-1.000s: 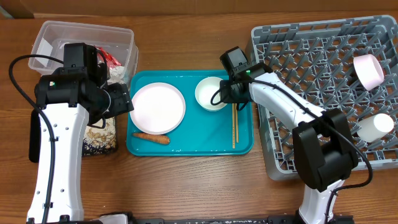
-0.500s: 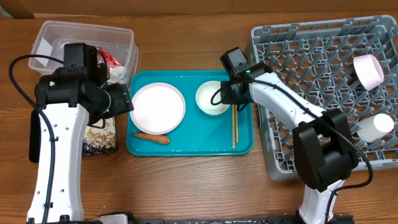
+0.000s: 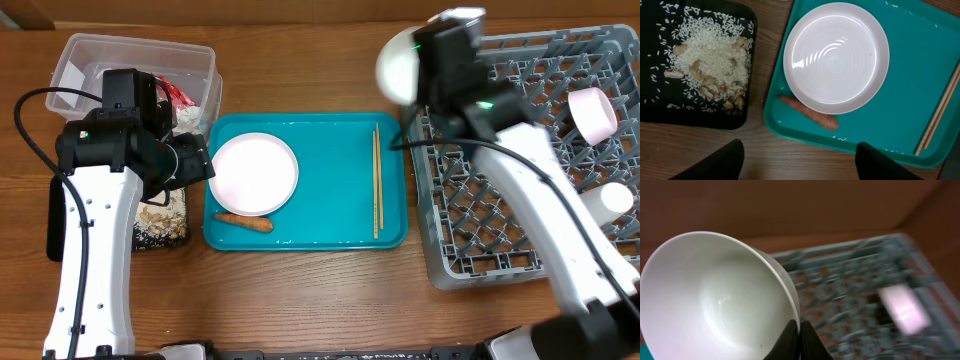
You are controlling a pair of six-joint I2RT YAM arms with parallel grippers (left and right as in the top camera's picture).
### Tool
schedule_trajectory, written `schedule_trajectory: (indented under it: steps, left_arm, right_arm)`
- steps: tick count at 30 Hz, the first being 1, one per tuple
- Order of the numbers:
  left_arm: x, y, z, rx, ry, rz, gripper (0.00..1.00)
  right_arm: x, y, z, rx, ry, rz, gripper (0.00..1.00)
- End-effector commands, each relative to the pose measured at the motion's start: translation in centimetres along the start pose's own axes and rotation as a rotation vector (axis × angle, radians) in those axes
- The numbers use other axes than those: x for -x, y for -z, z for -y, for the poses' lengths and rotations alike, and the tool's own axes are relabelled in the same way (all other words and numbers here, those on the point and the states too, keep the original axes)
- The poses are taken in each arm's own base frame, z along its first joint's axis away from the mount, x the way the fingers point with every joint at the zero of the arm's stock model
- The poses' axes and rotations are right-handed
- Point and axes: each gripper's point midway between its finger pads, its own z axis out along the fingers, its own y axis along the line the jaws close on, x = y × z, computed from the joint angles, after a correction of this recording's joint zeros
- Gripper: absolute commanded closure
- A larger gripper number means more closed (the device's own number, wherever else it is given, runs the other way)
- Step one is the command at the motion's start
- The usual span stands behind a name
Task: Sort waste into correct bins and load items into the dishwasher
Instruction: 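Carry the white bowl into the dish rack and release it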
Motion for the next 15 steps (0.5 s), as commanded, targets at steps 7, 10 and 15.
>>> schedule_trajectory:
  steps: [7,10,15]
  left_arm:
    - [0.5,0.8,0.1,-0.007,0.015,0.030,0.27]
    - [0.6,0.8,0.1,-0.008,0.015,0.032,0.27]
    - [0.7,0.8,0.1,-0.010,0.014,0.037,0.27]
  right_arm:
    - [0.9,-0.7,18.1,-0.800,-0.125,0.072,0.96]
    - [0.0,-1.7,20.8,-0.908,-0.130,0.042,0.96]
    - [-2.2,-4.8,22.5,-0.982,-0.086,-0.048,0.96]
